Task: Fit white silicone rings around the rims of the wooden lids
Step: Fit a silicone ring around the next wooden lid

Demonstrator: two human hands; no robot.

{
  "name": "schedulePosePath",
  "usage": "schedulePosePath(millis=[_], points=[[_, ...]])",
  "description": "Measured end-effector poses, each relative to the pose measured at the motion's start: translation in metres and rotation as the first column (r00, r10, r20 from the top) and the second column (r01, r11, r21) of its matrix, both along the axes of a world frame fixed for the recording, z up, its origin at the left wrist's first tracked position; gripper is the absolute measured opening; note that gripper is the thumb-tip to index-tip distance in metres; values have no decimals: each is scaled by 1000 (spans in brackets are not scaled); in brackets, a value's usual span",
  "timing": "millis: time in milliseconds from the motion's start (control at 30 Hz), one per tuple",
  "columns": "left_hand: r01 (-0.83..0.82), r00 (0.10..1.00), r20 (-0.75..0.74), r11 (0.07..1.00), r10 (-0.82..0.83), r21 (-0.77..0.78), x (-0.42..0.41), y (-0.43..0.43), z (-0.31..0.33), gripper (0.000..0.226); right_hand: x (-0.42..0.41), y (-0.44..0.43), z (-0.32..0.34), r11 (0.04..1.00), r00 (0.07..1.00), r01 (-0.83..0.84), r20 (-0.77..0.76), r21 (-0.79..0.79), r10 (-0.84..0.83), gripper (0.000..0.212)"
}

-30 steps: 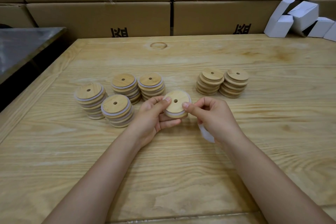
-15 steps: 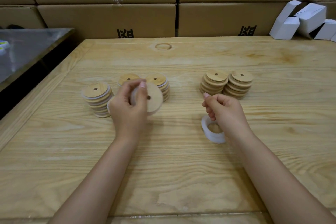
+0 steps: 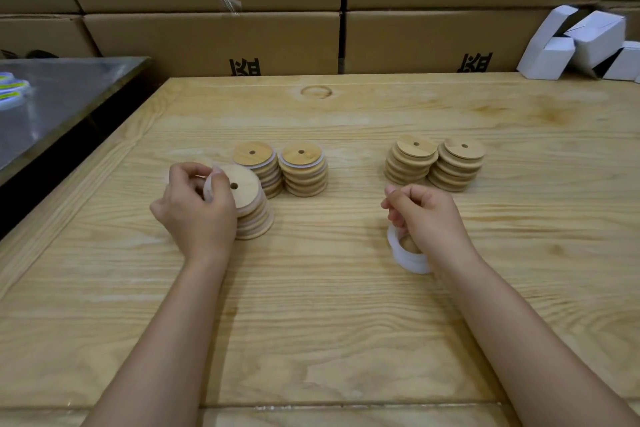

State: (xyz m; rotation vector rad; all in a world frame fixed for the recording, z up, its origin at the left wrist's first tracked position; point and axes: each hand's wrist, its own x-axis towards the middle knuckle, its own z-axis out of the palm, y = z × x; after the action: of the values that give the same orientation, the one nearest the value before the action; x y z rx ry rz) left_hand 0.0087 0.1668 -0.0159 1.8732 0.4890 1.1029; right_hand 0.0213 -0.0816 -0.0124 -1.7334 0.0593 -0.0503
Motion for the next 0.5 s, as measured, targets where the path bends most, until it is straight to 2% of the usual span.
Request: schedulePosePath(millis=[233, 500], points=[[-45, 996, -68, 991, 53, 125, -2, -3, 0, 19, 0, 0, 0, 1000, 1000, -27, 16, -15, 27, 28], [-121, 993, 14, 975, 121, 188, 0, -3, -3, 18, -1, -1, 1, 999, 999, -33, 16, -39, 34, 28]])
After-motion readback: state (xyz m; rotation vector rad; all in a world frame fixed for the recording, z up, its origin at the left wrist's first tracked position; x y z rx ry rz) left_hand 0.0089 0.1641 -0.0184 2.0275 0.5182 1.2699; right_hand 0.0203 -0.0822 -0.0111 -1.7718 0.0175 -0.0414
